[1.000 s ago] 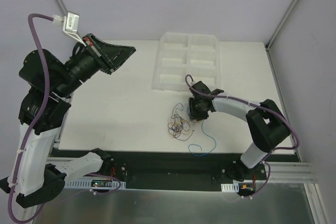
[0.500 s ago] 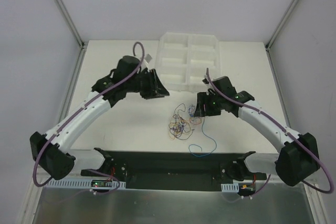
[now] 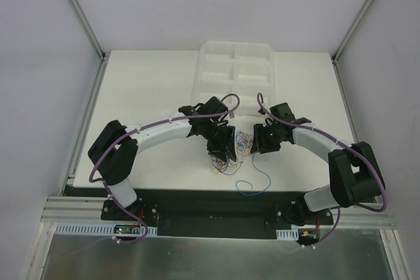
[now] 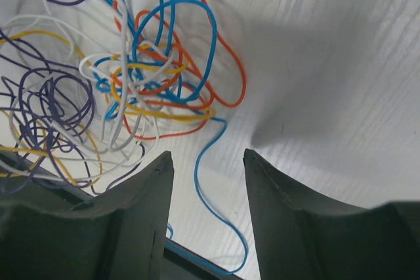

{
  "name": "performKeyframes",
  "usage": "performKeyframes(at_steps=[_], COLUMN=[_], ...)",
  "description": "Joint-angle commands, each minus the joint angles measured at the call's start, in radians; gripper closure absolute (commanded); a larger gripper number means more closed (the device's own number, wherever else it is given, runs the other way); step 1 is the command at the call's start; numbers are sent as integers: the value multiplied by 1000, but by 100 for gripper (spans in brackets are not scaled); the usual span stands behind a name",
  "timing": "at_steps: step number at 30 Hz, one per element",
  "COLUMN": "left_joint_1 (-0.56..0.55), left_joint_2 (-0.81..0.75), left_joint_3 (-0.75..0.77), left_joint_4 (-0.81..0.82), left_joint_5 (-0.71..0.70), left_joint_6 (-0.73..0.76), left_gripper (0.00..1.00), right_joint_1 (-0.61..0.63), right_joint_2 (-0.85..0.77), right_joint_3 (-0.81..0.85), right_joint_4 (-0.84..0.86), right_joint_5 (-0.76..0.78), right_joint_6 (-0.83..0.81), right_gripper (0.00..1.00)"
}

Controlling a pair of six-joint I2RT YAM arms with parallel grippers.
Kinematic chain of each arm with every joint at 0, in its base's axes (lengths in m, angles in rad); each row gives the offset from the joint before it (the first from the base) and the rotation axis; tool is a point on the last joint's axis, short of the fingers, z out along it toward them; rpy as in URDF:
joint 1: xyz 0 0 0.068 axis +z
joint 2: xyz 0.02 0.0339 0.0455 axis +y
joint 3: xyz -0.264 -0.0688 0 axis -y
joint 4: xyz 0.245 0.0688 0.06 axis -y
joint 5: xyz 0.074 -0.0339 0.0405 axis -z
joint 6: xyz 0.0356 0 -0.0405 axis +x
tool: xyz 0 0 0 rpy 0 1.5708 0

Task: Untangle the cables

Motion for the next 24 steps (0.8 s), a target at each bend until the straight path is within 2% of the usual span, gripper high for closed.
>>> performKeyframes(at_steps=[1,4,9,13,15,17,19,24], left_joint_1=[-38,-39,-38,-36,-32,-27,-21,14], left_joint_2=[31,36,6,9,23,48,80,192], left_joint_3=[60,61,34,15,18,32,55,130], left_joint_4=[3,1,3,3,1,3,3,3], left_joint_5=[18,19,-15,-27,-28,-27,-30,-16], left_joint_6=[23,20,18,6,6,10,16,4], left_gripper=[61,69,70,74,72,63,56,54], right_joint_1=[-1,0,5,19,28,35,34,40], right_joint_2=[65,104,159,170,136,81,21,-106], right_joint_3=[7,13,13,21,21,16,23,81], right_joint_4=[136,170,224,218,190,150,103,-32], right_joint_5=[14,10,-4,-30,-36,-39,-51,-140], right_joint_6=[0,16,26,42,83,98,111,144], right_gripper=[51,57,61,86,94,100,100,100])
